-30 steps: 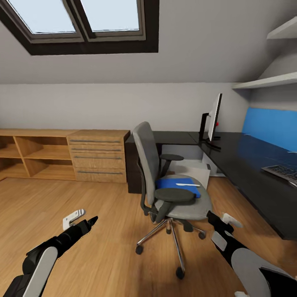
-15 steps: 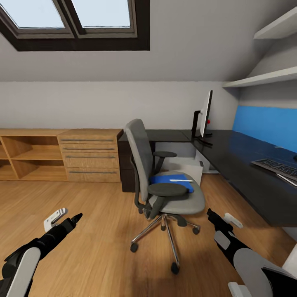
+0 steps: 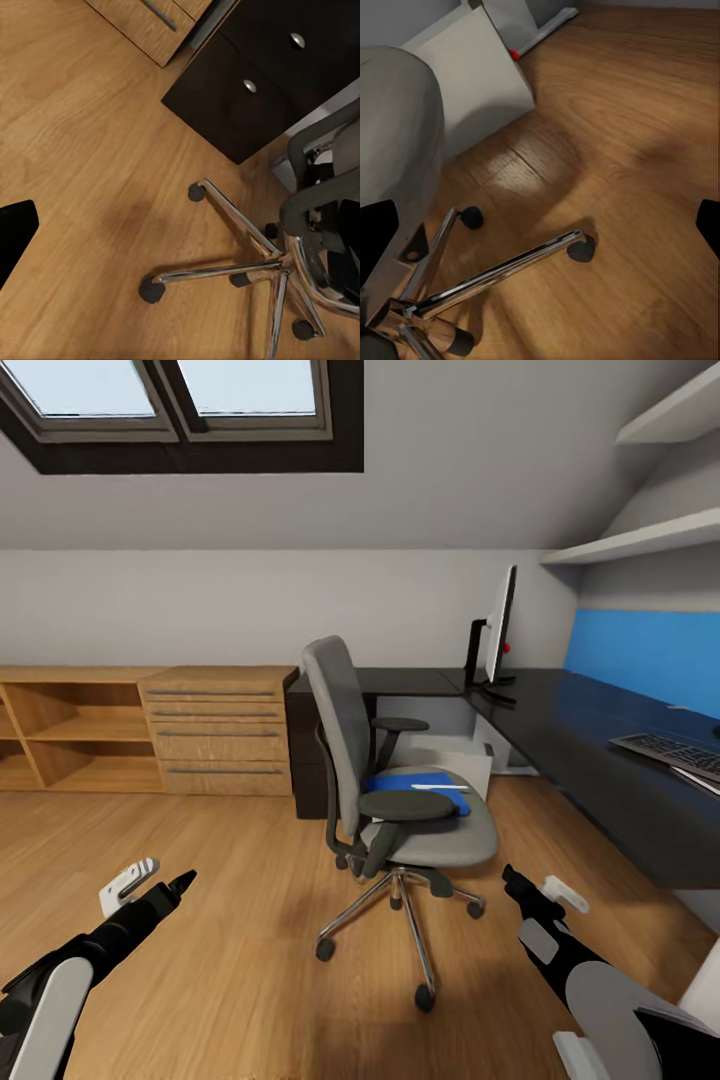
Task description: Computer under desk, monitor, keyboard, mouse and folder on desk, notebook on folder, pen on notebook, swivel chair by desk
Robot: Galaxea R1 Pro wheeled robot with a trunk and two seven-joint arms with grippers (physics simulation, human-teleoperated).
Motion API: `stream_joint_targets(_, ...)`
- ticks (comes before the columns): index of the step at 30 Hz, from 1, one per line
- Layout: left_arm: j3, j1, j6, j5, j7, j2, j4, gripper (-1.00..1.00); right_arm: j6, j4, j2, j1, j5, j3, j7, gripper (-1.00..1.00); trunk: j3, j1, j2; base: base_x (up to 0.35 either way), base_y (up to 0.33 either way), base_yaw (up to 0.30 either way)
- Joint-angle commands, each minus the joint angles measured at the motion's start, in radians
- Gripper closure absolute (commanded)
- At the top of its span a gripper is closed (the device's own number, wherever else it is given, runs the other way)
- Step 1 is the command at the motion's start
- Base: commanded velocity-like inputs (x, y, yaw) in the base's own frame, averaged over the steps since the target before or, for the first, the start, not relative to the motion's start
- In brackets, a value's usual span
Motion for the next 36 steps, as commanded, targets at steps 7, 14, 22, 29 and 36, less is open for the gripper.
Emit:
stream_joint_targets(7, 0.000, -0.001, 0.003, 0.004, 0.009, 0.000, 0.000, -1.00, -0.004, 0.000, 0.000, -0.001, -0.008, 0.005, -0.002, -1.00, -0.028, 0.003, -0.002, 0.000, 0.000, 0.000)
stream_joint_targets(14, -0.001, -0.001, 0.005, 0.003, 0.007, 0.000, 0.000, -1.00, -0.005, 0.002, 0.000, -0.001, -0.008, 0.005, -0.001, -1.00, -0.028, 0.003, -0.002, 0.000, 0.000, 0.000)
stream_joint_targets(22, -0.006, -0.001, 0.006, 0.002, 0.004, 0.000, 0.001, -1.00, -0.006, 0.003, -0.001, -0.001, -0.008, 0.005, -0.001, -1.00, -0.028, 0.003, -0.002, 0.085, 0.000, 0.000)
stream_joint_targets(29, -0.009, -0.001, 0.005, 0.002, 0.004, 0.000, 0.008, -1.00, -0.005, 0.002, -0.005, -0.001, -0.008, 0.004, -0.003, -1.00, -0.028, 0.003, -0.002, 0.246, 0.000, 0.000)
stream_joint_targets(36, -0.009, -0.001, 0.005, 0.002, 0.004, 0.001, 0.009, -1.00, -0.005, 0.000, -0.009, -0.001, -0.008, 0.004, -0.004, -1.00, -0.028, 0.003, -0.002, 0.282, 0.000, 0.000)
